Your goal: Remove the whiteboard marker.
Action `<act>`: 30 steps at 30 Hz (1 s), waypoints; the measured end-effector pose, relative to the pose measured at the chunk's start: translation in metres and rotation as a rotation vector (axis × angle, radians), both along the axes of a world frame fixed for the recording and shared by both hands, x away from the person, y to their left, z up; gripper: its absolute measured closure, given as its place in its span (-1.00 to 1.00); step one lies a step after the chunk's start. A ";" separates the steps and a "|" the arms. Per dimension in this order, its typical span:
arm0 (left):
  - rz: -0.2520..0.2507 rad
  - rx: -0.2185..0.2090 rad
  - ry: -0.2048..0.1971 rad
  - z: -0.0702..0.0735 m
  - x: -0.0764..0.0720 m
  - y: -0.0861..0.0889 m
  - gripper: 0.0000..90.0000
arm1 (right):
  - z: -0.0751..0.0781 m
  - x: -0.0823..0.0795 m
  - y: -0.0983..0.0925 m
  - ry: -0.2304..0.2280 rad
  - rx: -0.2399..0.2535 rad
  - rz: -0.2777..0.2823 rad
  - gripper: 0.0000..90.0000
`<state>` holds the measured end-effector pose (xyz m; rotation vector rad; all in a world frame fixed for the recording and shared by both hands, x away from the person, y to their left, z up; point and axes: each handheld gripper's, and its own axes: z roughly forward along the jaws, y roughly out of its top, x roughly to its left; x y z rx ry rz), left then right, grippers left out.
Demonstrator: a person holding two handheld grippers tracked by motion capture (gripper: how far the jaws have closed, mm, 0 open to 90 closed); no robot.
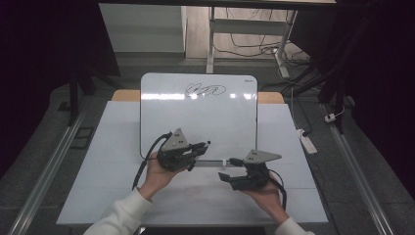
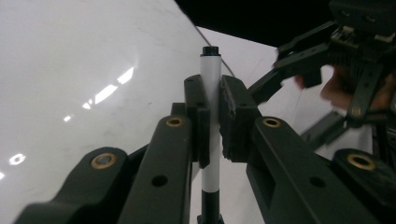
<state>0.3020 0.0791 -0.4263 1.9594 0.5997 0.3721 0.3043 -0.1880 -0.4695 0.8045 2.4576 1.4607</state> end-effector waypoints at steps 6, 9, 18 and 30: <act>-0.018 -0.006 -0.031 0.000 -0.006 -0.014 0.81 | 0.000 0.000 0.035 0.023 0.021 0.010 -0.26; -0.010 -0.012 -0.038 0.000 -0.007 -0.015 0.81 | 0.001 0.000 0.039 0.034 0.033 0.013 -0.21; 0.011 -0.021 -0.052 -0.002 -0.008 -0.021 0.81 | 0.003 0.007 0.052 0.115 0.104 -0.012 0.11; 0.005 0.009 -0.082 -0.004 -0.013 -0.033 0.81 | -0.001 0.014 0.057 0.218 0.103 -0.018 0.67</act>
